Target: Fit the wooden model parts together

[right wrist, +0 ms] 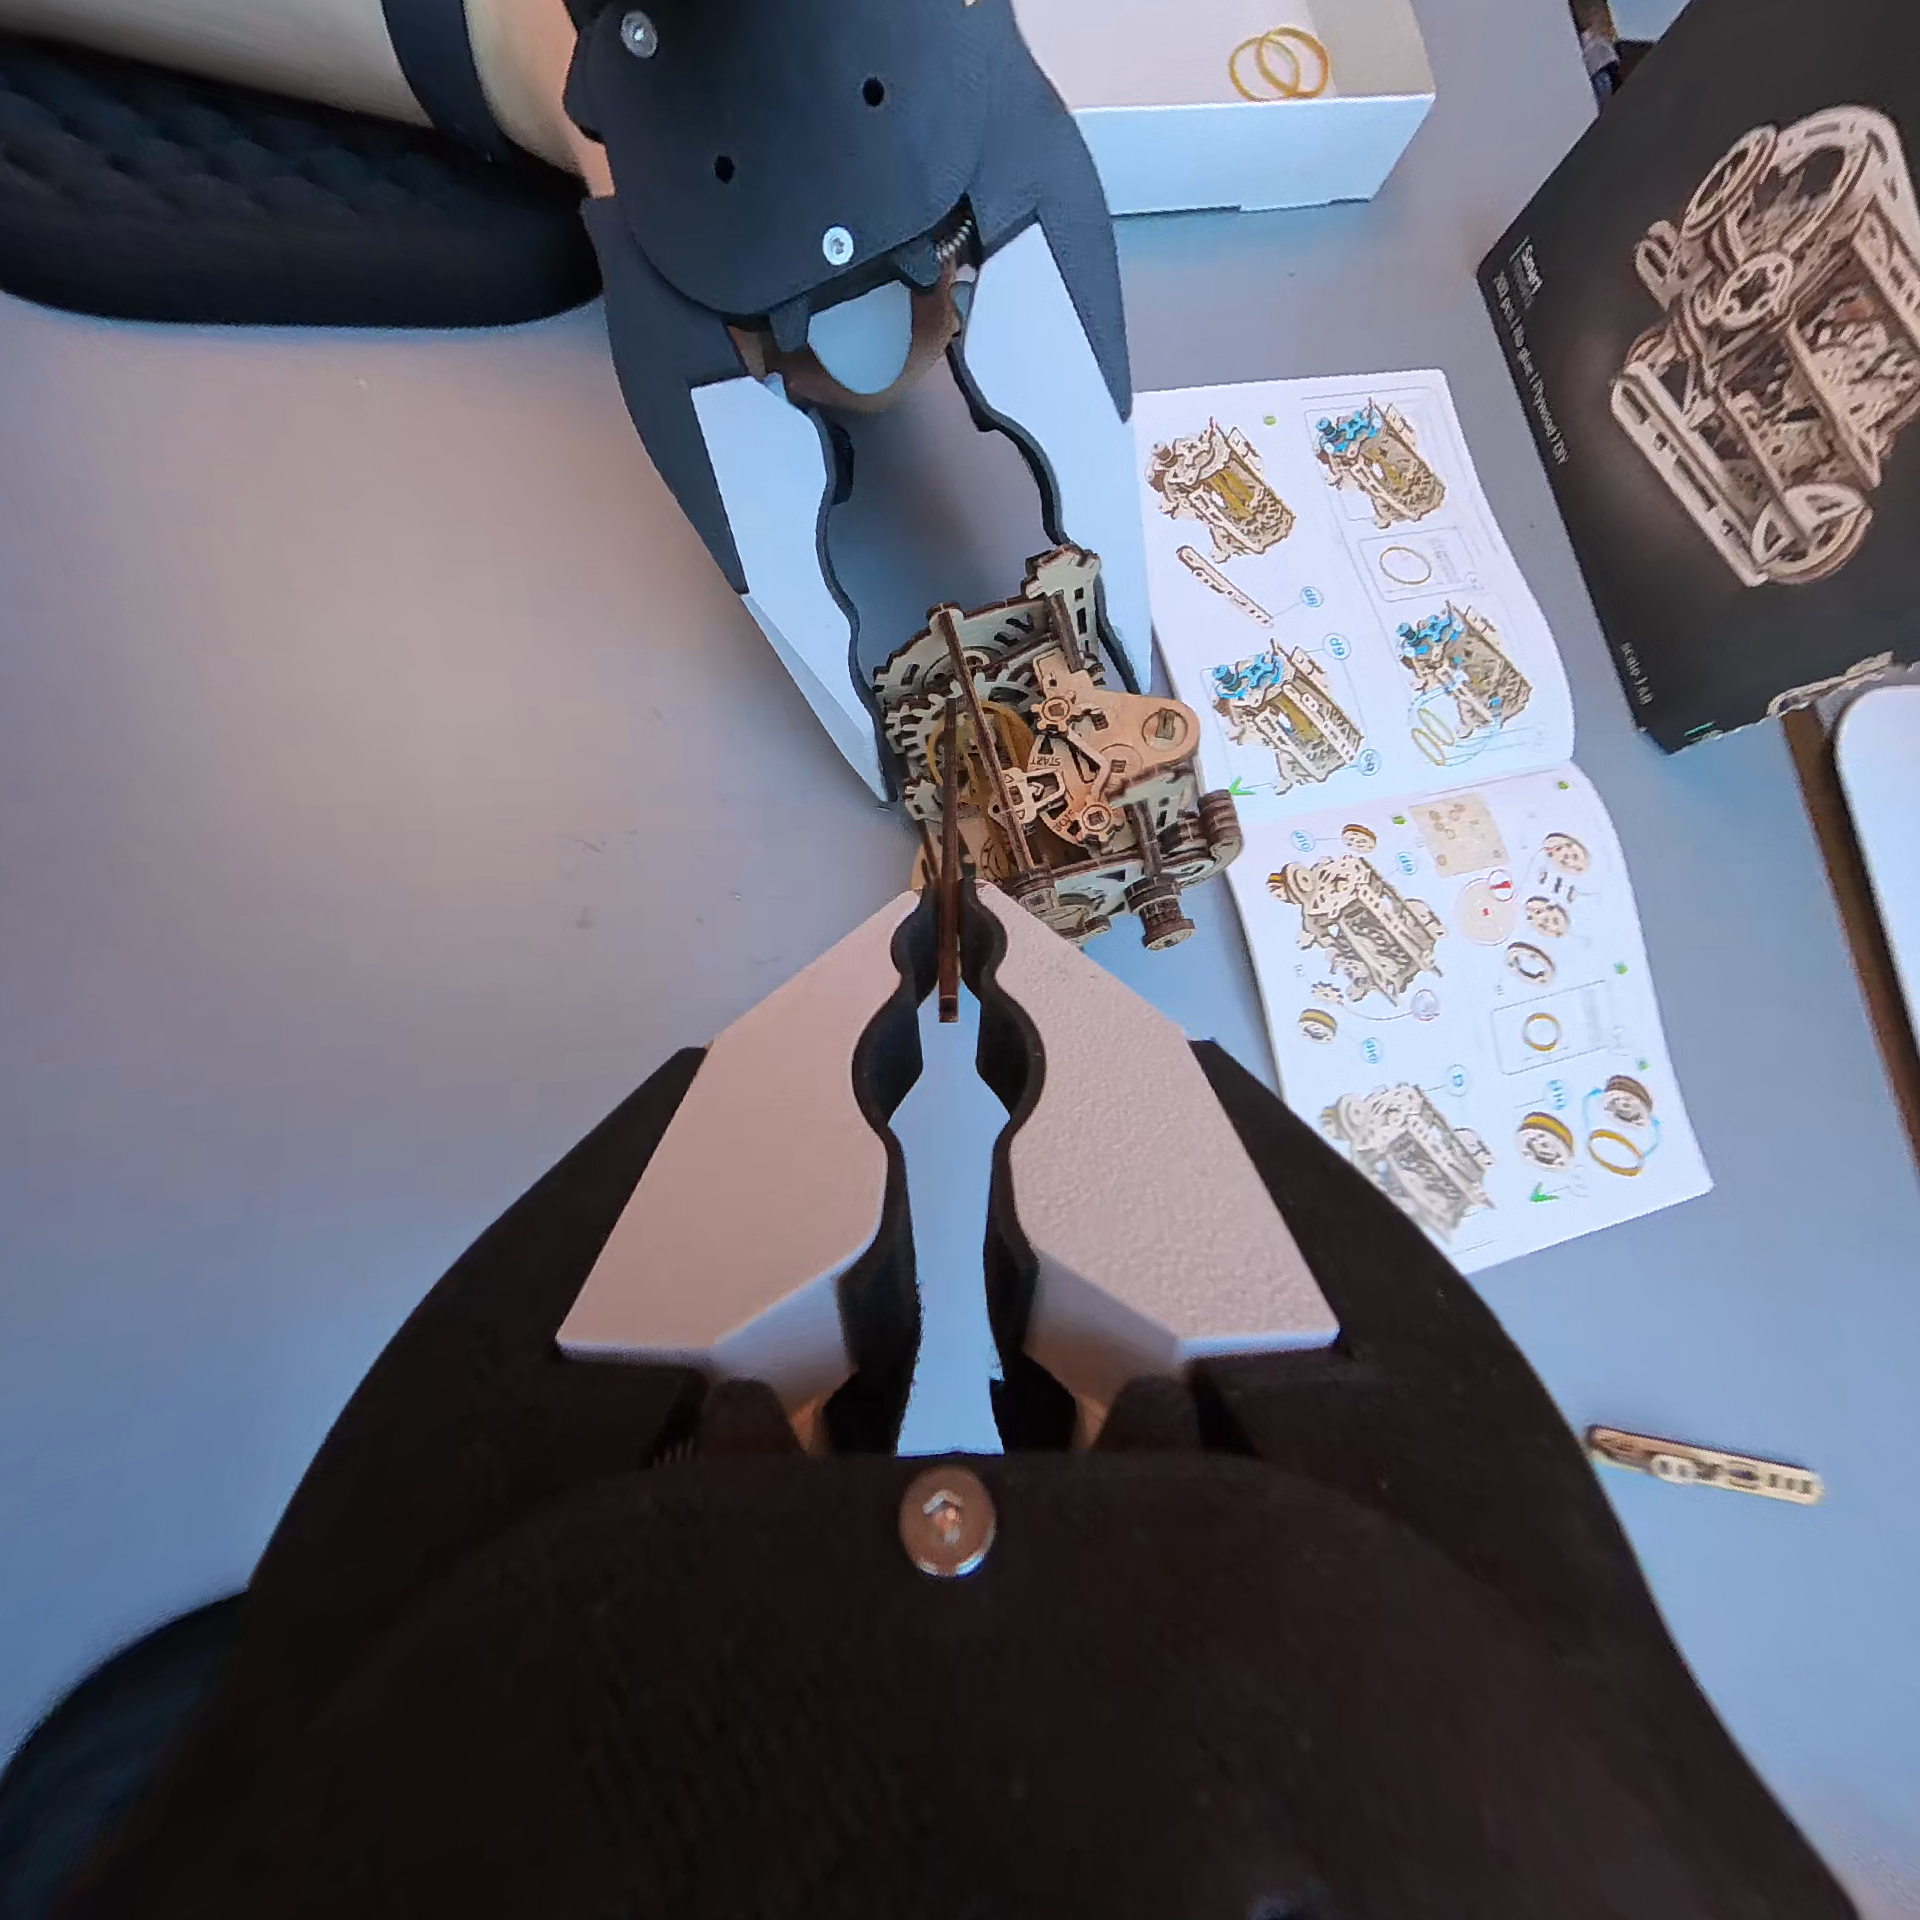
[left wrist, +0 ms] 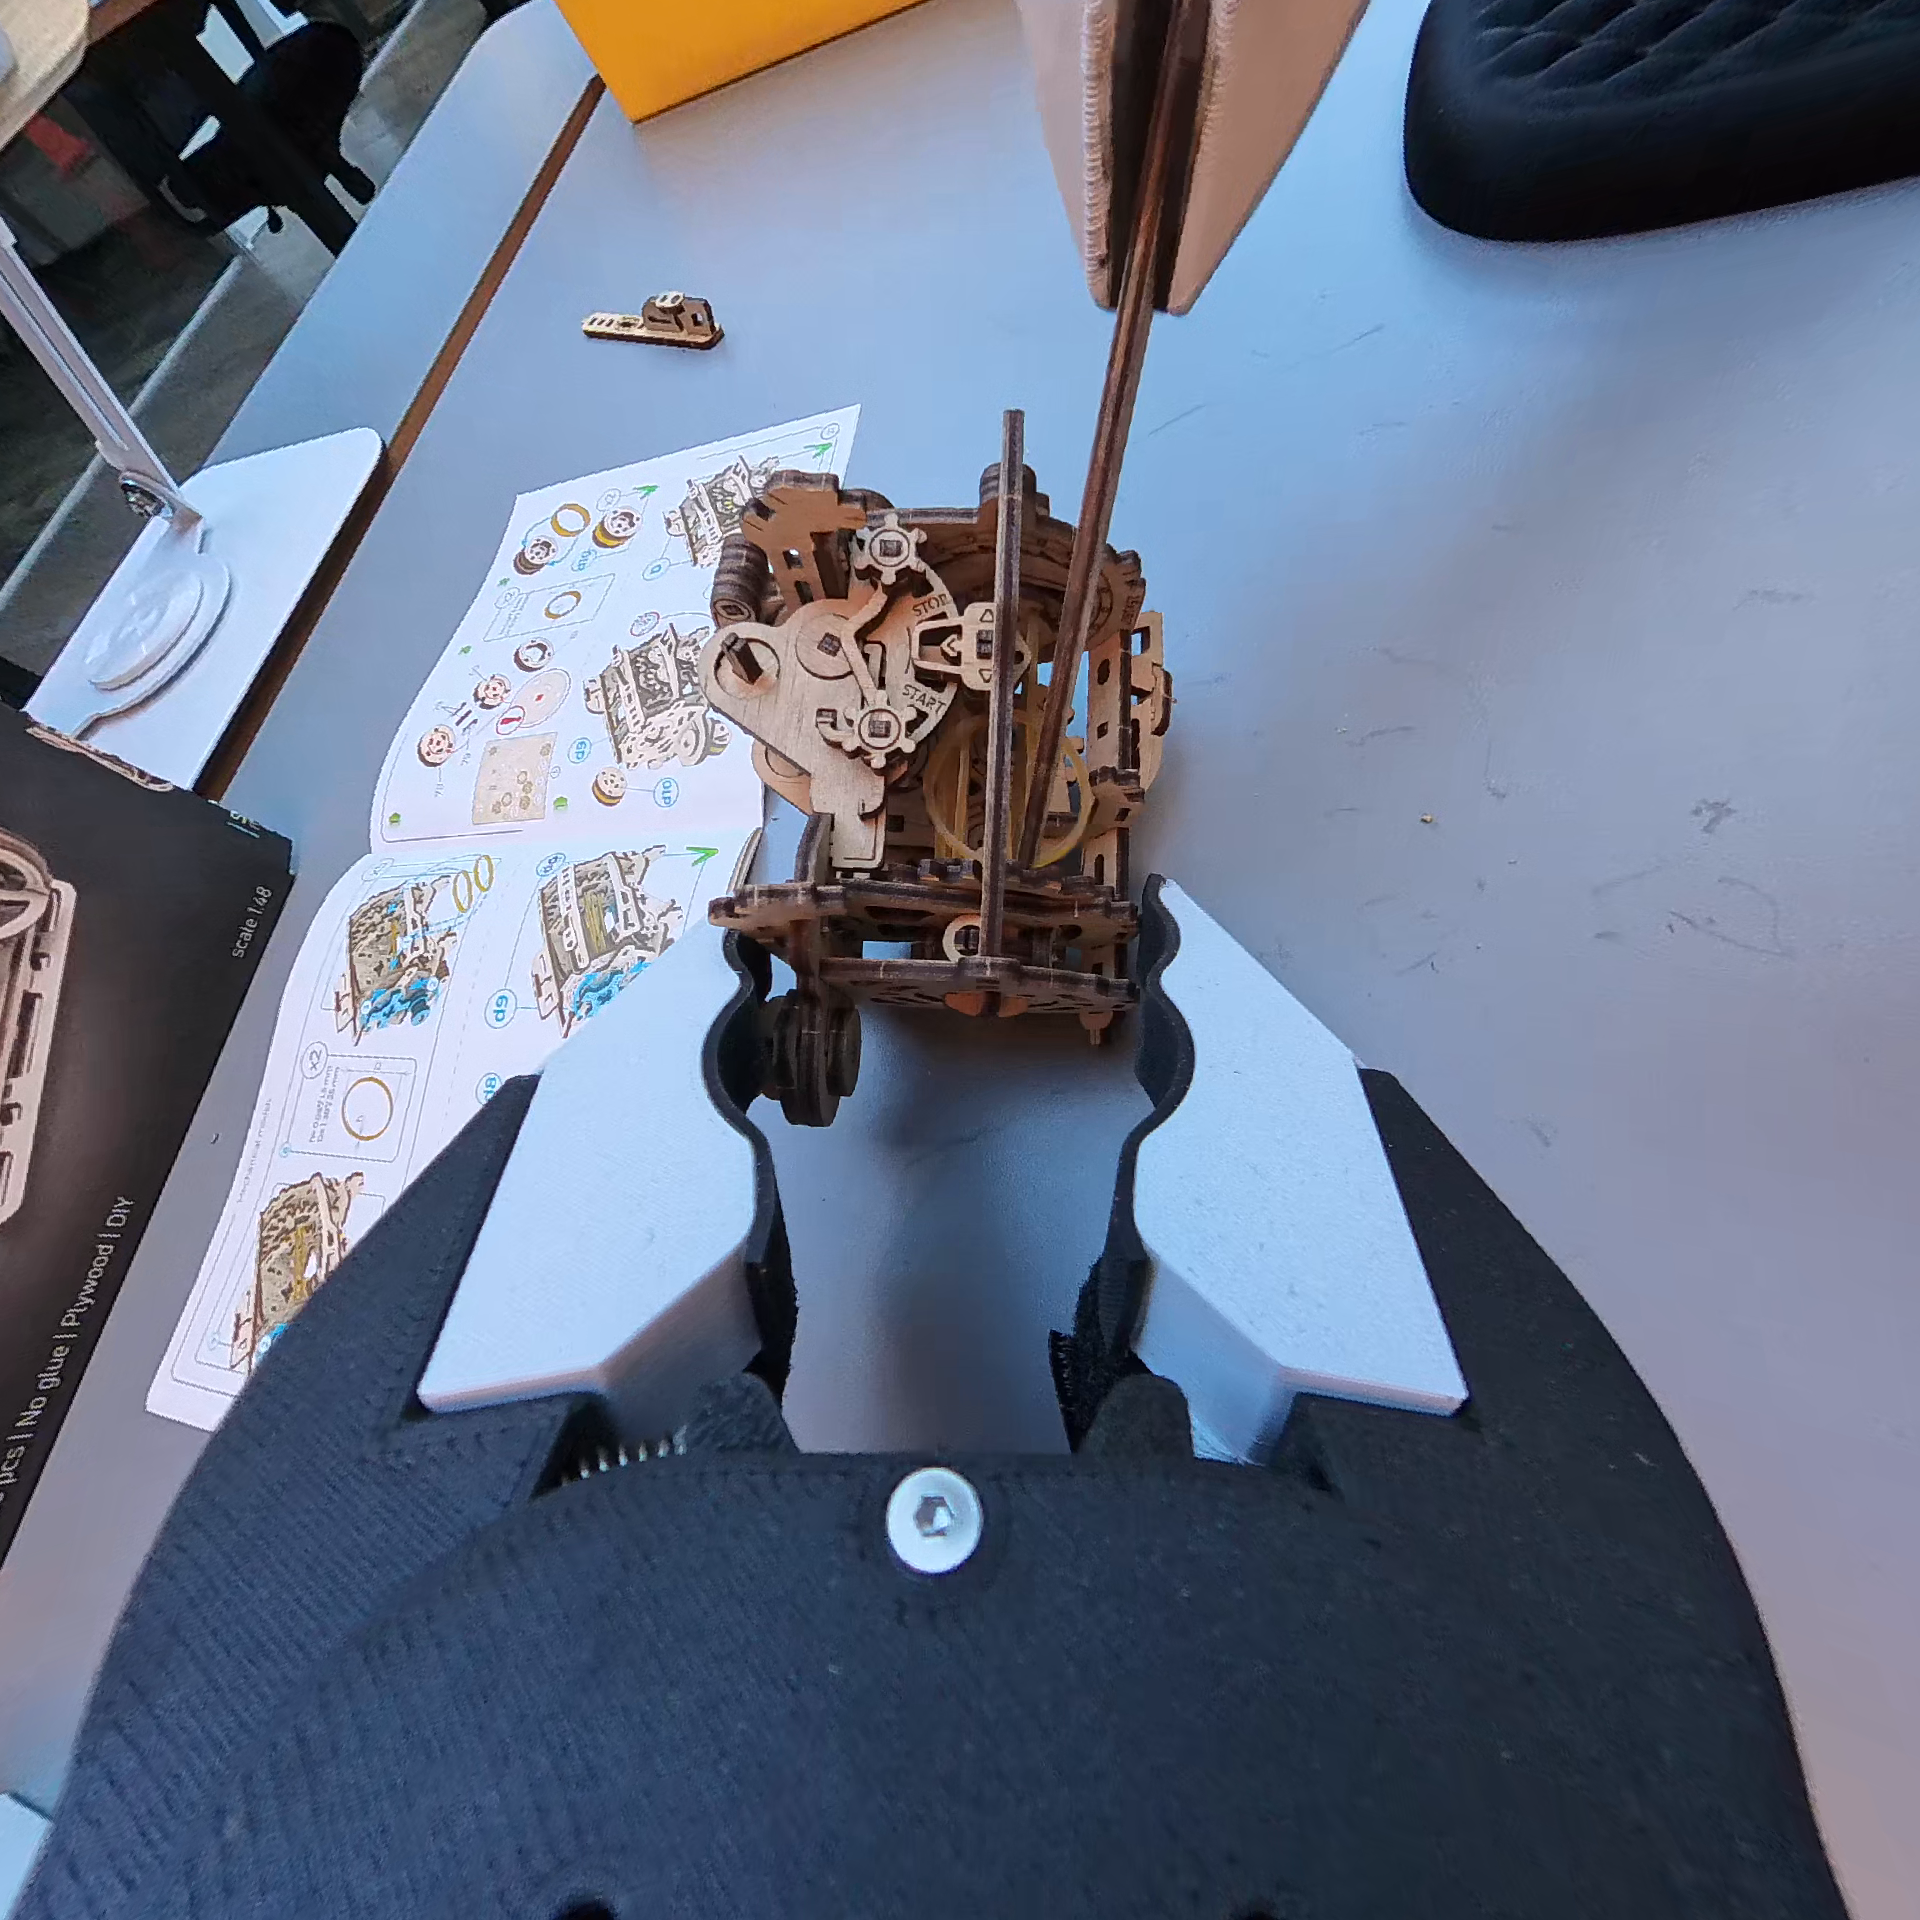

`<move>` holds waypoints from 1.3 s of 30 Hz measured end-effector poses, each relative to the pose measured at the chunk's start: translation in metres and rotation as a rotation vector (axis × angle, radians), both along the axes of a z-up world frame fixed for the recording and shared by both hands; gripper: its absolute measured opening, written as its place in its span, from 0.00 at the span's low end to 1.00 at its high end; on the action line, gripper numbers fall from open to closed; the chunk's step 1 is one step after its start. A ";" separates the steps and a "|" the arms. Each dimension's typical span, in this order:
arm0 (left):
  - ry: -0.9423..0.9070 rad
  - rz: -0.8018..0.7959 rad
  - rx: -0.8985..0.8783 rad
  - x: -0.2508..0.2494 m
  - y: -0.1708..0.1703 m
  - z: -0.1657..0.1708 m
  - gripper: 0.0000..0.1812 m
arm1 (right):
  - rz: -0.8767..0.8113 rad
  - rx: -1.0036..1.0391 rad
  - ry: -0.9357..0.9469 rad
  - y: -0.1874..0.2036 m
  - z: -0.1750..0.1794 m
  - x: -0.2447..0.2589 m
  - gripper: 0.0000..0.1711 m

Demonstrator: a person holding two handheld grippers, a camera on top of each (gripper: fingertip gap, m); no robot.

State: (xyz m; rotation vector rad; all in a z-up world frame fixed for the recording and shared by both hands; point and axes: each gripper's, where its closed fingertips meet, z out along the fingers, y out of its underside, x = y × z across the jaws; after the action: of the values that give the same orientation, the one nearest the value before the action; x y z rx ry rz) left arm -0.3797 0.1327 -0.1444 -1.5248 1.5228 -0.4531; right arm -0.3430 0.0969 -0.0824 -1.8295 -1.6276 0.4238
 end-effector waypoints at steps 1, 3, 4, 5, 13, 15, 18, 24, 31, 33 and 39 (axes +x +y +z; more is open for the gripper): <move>0.000 0.000 -0.001 0.000 0.000 0.000 0.39 | -0.016 -0.028 0.017 0.000 0.001 0.000 0.01; 0.000 0.000 0.000 0.000 0.000 0.000 0.39 | -0.048 -0.077 0.042 0.001 0.002 0.002 0.01; 0.000 0.000 0.000 0.000 0.000 0.000 0.39 | -0.063 -0.093 0.049 0.002 0.003 0.003 0.01; 0.001 0.000 0.000 0.000 0.000 0.000 0.39 | -0.077 -0.103 0.054 0.004 0.003 0.004 0.01; 0.002 0.000 0.002 0.000 0.000 0.000 0.39 | -0.067 -0.136 0.028 -0.002 -0.003 0.003 0.01; 0.002 0.000 0.003 0.000 0.000 0.000 0.39 | -0.058 -0.118 0.010 -0.003 -0.003 0.004 0.01; 0.002 0.001 0.003 0.000 0.000 0.000 0.39 | -0.047 -0.078 -0.005 -0.003 -0.003 0.002 0.01; 0.003 0.001 0.004 0.000 -0.001 0.000 0.39 | -0.029 -0.002 -0.040 -0.003 -0.001 0.002 0.01; 0.002 0.002 0.004 0.000 -0.001 0.000 0.39 | -0.029 0.032 -0.035 0.001 0.001 0.002 0.01; 0.002 0.002 0.004 0.000 -0.001 0.000 0.39 | -0.020 0.040 -0.035 0.001 0.000 0.001 0.01; 0.003 0.001 0.005 0.000 -0.001 0.000 0.39 | -0.003 0.068 -0.032 0.002 0.001 -0.001 0.01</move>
State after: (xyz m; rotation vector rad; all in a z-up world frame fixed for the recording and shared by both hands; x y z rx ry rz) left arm -0.3796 0.1318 -0.1445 -1.5230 1.5241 -0.4457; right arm -0.3436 0.0984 -0.0812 -1.7967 -1.6412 0.3353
